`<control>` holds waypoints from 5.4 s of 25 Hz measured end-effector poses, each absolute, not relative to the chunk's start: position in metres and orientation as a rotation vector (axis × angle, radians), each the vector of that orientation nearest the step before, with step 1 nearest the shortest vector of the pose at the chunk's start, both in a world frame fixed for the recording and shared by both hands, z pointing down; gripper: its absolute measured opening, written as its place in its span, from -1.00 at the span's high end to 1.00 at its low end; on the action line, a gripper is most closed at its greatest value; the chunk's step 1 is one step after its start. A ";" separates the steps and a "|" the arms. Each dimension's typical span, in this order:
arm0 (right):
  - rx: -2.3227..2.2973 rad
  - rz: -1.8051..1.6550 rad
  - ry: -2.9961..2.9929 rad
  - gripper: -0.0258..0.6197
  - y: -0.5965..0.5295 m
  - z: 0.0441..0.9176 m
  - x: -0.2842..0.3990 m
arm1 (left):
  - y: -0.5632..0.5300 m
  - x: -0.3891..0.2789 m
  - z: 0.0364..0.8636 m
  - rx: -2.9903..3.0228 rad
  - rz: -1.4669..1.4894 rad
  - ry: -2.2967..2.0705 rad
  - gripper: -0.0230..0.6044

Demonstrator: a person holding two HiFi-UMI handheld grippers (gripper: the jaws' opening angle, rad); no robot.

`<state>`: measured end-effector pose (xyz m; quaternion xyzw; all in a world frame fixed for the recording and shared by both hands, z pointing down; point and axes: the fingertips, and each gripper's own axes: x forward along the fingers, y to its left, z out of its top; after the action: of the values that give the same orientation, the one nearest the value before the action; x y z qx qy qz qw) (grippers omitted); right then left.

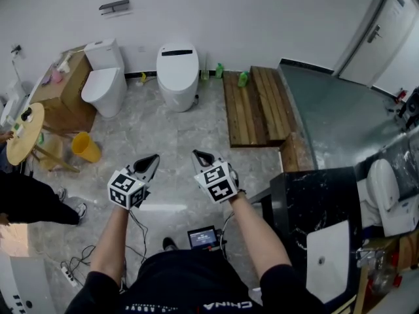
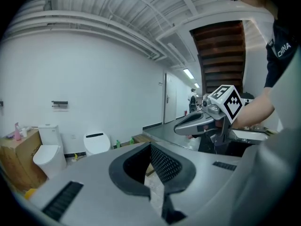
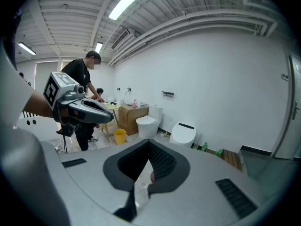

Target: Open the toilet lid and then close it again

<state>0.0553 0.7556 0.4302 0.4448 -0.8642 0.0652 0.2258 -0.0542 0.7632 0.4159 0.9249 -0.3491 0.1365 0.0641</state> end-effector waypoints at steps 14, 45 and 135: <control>1.208 0.269 -2.374 0.88 0.679 0.468 0.083 | 0.683 -0.037 0.441 2.750 0.450 -1.067 0.90; 1.271 0.344 -2.314 0.88 0.139 0.503 0.062 | 0.155 -0.051 0.487 2.785 0.531 -0.930 0.90; 0.880 0.891 -2.065 0.27 -0.103 0.996 0.097 | -0.103 -0.091 0.983 2.225 0.890 -0.920 0.04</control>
<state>0.0970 -0.1034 0.9961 0.3408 -0.7992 0.3447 0.3555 -0.0912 -0.1027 0.9826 0.8313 -0.3437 0.3326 0.2832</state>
